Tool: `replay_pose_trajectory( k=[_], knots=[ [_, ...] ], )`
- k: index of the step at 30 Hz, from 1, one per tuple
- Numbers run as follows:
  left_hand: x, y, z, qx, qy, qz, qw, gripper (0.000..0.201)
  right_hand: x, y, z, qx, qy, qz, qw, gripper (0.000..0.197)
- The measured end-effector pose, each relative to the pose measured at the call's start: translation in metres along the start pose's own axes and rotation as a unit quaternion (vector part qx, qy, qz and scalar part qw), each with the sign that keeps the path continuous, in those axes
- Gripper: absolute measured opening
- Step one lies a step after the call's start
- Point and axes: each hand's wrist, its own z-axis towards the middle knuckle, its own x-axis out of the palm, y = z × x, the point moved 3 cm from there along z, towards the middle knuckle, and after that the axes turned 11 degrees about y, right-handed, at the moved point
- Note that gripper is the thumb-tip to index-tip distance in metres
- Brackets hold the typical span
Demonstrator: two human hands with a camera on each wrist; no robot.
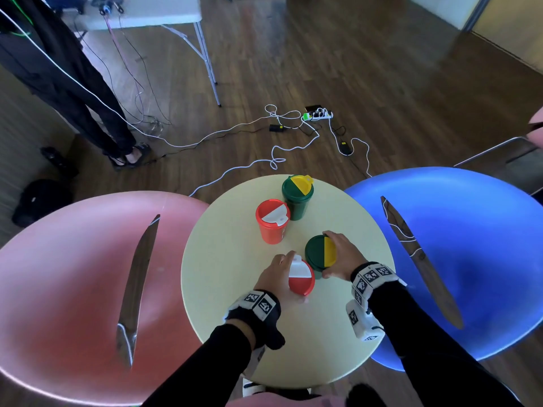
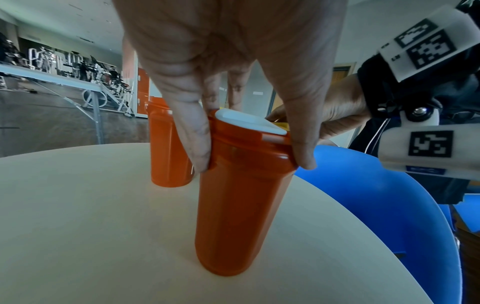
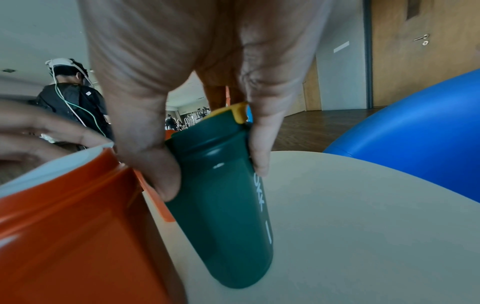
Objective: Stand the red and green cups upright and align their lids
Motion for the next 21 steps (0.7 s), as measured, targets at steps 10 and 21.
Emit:
replay_pose_trajectory(
  k=[10, 21],
  knots=[
    [0.0006, 0.0031, -0.0003, 0.003, 0.005, -0.01, 1.0, 0.092, -0.0008, 0.001, -0.0002, -0.009, 0.005, -0.007, 1.0, 0.104],
    [0.0018, 0.006, 0.0002, 0.006, 0.005, -0.019, 1.0, 0.095, 0.0013, 0.003, 0.0021, -0.002, 0.008, -0.01, 1.0, 0.104]
  ],
)
